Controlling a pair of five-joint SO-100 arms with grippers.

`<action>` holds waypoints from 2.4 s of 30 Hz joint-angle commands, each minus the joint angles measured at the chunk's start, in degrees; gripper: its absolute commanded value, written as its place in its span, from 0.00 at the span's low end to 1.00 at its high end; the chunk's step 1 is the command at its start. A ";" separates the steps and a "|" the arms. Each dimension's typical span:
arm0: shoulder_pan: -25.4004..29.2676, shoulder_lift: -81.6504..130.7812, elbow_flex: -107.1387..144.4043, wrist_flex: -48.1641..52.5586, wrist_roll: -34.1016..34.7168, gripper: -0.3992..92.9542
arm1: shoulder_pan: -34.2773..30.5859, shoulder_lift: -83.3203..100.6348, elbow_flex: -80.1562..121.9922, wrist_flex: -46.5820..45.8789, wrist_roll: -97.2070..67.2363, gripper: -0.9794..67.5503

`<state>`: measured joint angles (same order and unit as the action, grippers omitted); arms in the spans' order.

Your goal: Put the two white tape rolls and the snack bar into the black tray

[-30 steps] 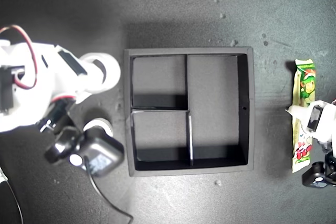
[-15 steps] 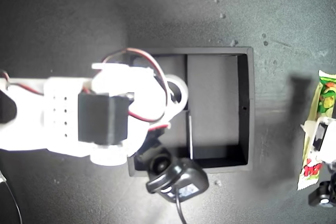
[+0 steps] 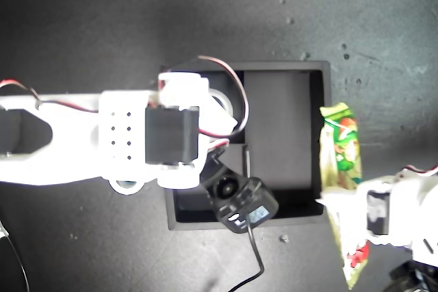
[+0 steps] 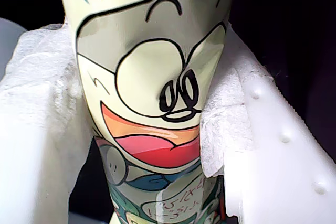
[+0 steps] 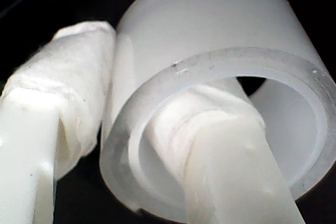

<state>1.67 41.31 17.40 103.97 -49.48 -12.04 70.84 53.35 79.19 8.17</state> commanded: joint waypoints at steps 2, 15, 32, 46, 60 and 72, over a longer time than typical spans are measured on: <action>-0.35 1.85 -0.09 1.14 -0.53 0.00 | 1.14 -6.86 -13.01 -0.18 -2.46 0.14; 0.53 9.23 5.71 1.14 -2.72 0.16 | 0.62 -7.03 -11.43 2.81 -0.88 0.31; 10.55 62.84 53.70 -5.89 -13.10 0.14 | 11.16 13.62 -20.92 23.99 13.27 0.05; 25.40 70.22 96.50 -46.14 -27.42 0.14 | 20.74 85.43 64.78 0.09 51.42 0.01; 22.59 62.05 100.28 -54.49 -26.46 0.15 | 17.58 108.19 108.63 -21.80 56.69 0.01; 19.69 56.95 100.63 -56.16 -24.96 0.14 | 13.80 108.19 118.30 -30.59 56.95 0.01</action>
<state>21.71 99.14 119.00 48.60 -74.97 1.76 178.51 171.21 50.01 64.25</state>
